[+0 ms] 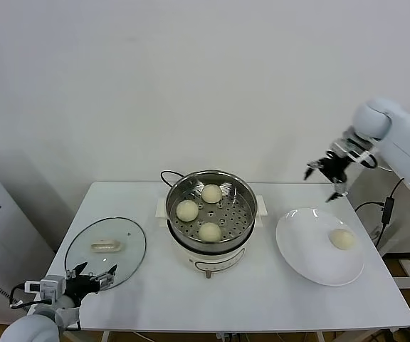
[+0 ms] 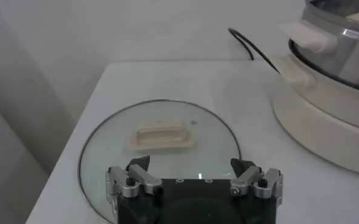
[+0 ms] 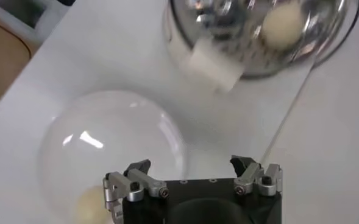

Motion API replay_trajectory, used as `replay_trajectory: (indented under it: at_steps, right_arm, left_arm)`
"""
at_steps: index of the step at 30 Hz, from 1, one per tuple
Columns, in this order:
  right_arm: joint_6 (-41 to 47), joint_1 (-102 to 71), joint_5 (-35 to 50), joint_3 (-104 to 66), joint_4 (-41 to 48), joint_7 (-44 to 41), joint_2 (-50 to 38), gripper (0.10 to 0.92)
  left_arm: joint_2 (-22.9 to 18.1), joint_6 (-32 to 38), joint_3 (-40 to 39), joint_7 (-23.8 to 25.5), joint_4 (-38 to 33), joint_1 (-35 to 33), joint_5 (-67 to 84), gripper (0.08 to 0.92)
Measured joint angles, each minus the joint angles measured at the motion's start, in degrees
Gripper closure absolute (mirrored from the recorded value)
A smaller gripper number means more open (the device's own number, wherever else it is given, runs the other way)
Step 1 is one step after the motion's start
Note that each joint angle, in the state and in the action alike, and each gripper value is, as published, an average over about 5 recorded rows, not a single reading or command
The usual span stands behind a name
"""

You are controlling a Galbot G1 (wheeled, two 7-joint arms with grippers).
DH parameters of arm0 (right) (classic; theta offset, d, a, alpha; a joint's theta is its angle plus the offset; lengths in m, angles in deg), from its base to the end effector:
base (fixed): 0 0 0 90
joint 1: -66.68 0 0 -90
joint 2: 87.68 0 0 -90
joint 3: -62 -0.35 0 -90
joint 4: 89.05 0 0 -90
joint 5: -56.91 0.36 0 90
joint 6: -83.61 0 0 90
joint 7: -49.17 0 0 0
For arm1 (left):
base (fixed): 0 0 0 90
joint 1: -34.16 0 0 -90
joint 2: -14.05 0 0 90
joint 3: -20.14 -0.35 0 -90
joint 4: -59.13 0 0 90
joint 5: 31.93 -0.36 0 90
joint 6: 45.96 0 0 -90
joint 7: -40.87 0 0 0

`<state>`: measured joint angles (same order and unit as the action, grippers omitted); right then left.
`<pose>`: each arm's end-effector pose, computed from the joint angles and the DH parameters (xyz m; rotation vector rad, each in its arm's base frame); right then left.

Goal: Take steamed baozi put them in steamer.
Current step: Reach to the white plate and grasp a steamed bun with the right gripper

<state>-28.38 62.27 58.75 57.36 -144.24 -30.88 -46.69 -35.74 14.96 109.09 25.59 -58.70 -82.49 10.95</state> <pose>0.5869 -0.2261 -0.0213 1.5775 -1.1710 1.6327 0.2205 0.1130 -0.2703 -0.1070 -2.5299 -0.0497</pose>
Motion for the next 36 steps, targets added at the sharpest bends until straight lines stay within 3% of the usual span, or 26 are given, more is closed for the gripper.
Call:
replay_trajectory:
  at_steps: [36]
  right_arm:
    - [-2.1, -26.5, -24.9, -27.5, 19.3, 10.3, 3.5, 0.203]
  left_arm:
    - [0.0, -0.1, -0.7, -0.1, -0.4, 0.2, 0.1, 0.177]
